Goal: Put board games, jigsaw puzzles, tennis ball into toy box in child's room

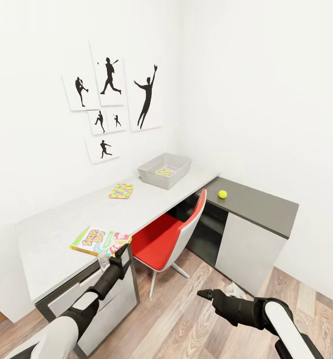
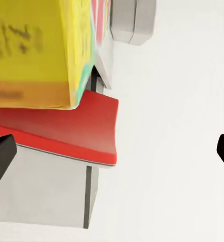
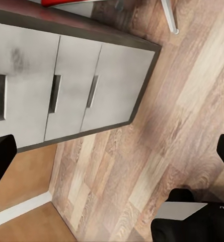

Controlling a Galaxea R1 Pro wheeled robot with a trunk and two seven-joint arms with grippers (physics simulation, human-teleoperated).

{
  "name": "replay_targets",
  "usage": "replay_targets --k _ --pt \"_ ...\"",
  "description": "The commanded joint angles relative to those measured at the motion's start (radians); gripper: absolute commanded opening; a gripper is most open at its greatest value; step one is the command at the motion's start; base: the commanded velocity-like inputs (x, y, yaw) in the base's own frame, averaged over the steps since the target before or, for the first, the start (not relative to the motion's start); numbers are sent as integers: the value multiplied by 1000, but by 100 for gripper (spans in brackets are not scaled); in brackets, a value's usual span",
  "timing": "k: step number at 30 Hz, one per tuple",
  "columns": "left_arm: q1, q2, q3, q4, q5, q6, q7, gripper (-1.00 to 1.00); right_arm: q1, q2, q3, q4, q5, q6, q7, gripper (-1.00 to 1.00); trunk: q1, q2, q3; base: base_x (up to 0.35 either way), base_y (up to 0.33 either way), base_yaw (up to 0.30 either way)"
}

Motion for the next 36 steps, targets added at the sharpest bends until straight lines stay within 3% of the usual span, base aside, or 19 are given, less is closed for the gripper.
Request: replay_targets --k 1,5,9,18,36 --pt "0 -1 30 -2 24 14 2 100 -1 -1 1 0 -10 0 -11 100 0 -1 -1 0 0 0" --pt "0 -3 72 -6 37 11 14 100 -1 -1 1 1 -10 0 -11 100 0 -1 -1 0 0 0" --pt "2 -1 83 -5 46 3 18 100 -1 0 1 1 -10 -1 -11 100 0 -1 -1 0 0 0" --pt "6 -1 90 -1 49 -41 20 100 -1 -1 1 7 -10 -1 -10 100 0 -1 -1 0 0 0" --pt "7 10 97 0 49 -44 39 100 -1 -2 1 7 -10 0 -10 100 0 -1 -1 0 0 0"
